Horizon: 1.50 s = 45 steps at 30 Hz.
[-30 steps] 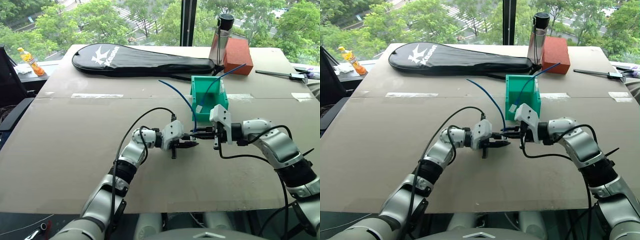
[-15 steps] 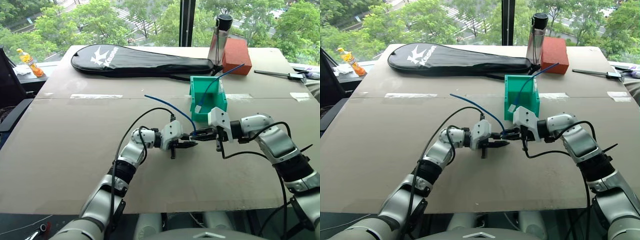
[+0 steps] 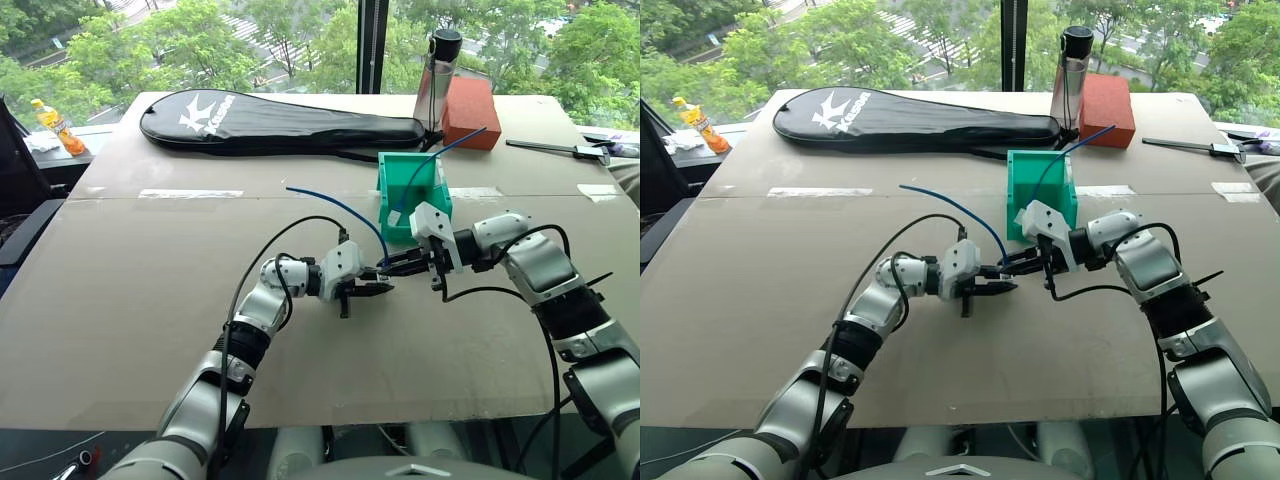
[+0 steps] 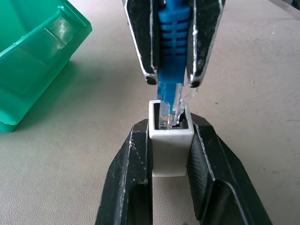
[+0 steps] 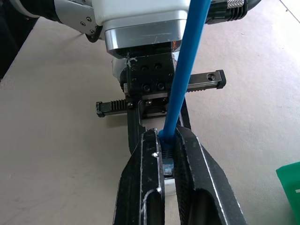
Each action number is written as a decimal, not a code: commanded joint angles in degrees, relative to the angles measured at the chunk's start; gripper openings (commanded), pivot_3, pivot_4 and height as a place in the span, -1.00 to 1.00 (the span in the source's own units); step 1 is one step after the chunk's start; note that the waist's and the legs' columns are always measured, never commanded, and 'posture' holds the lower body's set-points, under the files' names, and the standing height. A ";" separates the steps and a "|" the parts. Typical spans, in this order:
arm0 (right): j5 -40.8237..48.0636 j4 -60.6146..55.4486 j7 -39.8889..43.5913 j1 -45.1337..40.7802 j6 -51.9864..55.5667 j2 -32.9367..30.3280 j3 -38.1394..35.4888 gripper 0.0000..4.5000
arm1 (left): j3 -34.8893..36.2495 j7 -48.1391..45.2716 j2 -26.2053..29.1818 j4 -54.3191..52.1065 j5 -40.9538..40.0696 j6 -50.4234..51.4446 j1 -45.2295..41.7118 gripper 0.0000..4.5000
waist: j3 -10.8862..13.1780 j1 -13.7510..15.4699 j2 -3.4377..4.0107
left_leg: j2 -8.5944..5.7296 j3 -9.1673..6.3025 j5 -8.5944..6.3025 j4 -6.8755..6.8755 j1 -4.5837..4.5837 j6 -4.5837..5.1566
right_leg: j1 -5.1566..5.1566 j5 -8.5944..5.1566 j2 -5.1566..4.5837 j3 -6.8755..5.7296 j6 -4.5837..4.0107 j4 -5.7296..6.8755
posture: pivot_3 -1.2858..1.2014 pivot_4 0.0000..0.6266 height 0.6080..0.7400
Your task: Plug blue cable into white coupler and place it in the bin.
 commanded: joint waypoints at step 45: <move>3.40 -18.71 -18.47 17.42 -3.71 3.04 -18.27 0.19 | 4.24 2.14 1.93 -16.29 -6.04 15.06 2.32 -0.82 | -0.67 -0.14 0.05 | 0.03 0.06 0.02 -0.08 0.09 -0.06 | -0.07 -0.12 -0.12 0.13 -0.21 0.28 | 0.03 -0.52 1.00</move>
